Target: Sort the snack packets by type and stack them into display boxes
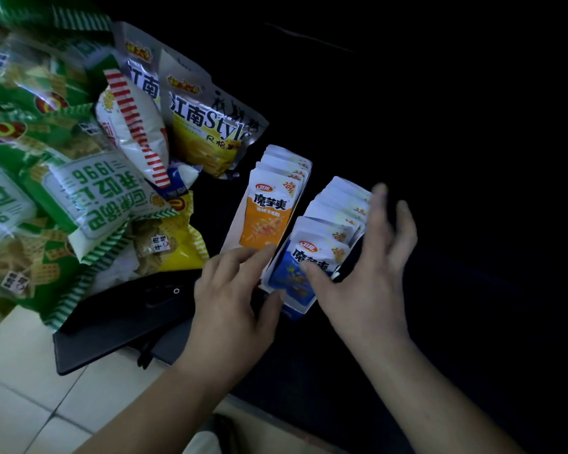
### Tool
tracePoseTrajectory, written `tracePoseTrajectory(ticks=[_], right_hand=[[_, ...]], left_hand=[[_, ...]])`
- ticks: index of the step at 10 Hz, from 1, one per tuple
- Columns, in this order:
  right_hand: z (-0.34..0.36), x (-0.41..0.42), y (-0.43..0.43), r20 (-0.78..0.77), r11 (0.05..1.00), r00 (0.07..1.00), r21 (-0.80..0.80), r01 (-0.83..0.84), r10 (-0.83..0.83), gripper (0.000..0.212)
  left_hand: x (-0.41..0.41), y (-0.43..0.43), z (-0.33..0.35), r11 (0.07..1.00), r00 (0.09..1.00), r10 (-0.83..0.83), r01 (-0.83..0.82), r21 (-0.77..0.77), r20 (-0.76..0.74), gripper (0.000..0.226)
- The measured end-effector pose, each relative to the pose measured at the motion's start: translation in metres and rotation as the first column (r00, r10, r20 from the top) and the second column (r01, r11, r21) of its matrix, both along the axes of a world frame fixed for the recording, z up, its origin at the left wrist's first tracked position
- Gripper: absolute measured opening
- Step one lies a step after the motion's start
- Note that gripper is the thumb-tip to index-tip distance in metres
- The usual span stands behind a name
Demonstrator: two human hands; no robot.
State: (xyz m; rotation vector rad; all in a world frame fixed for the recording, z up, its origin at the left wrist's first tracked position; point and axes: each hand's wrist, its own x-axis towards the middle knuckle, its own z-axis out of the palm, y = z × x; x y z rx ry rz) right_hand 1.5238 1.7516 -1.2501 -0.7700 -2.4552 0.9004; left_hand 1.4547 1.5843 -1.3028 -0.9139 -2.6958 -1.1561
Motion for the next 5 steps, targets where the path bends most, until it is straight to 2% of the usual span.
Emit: tracePoseTrajectory(ticks=[1, 2, 4, 5], right_hand=[[-0.002, 0.003, -0.009, -0.053, 0.907, 0.996, -0.419, 0.049, -0.078, 0.117], [-0.012, -0.002, -0.008, -0.112, 0.795, 0.993, -0.606, -0.037, -0.039, 0.082], [-0.006, -0.023, 0.012, -0.118, 0.740, 0.993, -0.665, -0.098, 0.026, 0.076], [-0.006, -0.025, 0.015, -0.109, 0.729, 0.994, -0.678, -0.097, 0.031, 0.075]], left_hand=[[0.002, -0.005, -0.004, 0.999, 0.999, -0.035, 0.035, -0.007, -0.040, 0.055], [0.000, -0.009, -0.008, 0.996, 0.996, -0.082, 0.081, -0.046, -0.039, 0.059], [-0.013, 0.005, 0.001, 0.997, 0.997, -0.052, 0.048, -0.067, -0.059, 0.054], [-0.013, 0.007, 0.002, 0.999, 0.997, -0.039, 0.038, -0.019, -0.060, 0.053]])
